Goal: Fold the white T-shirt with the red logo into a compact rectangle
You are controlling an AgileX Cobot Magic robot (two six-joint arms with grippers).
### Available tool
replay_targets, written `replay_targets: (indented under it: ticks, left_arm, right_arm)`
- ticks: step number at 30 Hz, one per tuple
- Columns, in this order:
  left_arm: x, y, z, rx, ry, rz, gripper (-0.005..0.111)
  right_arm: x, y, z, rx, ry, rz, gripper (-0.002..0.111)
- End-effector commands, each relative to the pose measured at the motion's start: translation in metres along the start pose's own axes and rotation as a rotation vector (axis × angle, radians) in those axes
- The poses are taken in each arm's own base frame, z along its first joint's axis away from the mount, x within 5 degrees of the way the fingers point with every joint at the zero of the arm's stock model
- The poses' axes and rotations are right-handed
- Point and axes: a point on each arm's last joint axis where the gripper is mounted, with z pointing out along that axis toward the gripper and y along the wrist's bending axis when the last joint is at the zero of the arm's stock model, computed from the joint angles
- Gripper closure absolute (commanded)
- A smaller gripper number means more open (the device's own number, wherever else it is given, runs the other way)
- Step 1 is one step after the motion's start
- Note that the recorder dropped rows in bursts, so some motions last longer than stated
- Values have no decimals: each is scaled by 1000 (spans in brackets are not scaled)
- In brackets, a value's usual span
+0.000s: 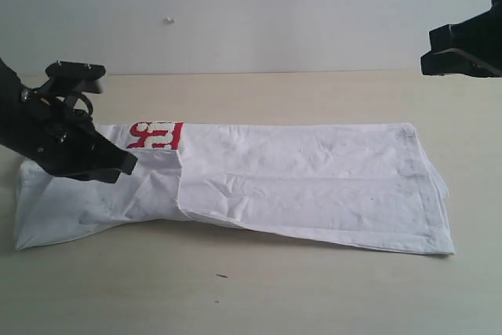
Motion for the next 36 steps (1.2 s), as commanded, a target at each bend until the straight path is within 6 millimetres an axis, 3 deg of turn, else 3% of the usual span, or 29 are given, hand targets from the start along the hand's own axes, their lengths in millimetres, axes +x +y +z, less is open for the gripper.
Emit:
replay_targets:
  ticks: [1, 8, 13, 18, 23, 29, 36]
  left_arm:
    - [9, 18, 23, -51, 13, -28, 107]
    - [9, 36, 52, -128, -46, -65, 107]
    - [-2, 37, 62, -142, -84, -60, 107]
    - [-20, 21, 69, -124, -113, 18, 107]
    - [-36, -10, 70, -91, -159, 122, 107]
    - [-35, -37, 81, -65, -162, 185, 107]
    - [-24, -35, 105, -59, -114, 121, 107]
  right_arm:
    - [0, 2, -1, -6, -6, -3, 108]
    - [-1, 0, -1, 11, -21, -16, 108]
    - [-3, -1, -1, 20, -34, -14, 108]
    - [-3, -1, -2, 22, -37, -15, 108]
    - [-3, -1, -2, 24, -37, -16, 108]
    - [-3, -1, -2, 20, -34, -16, 108]
    - [-3, 0, -2, 16, -29, -17, 108]
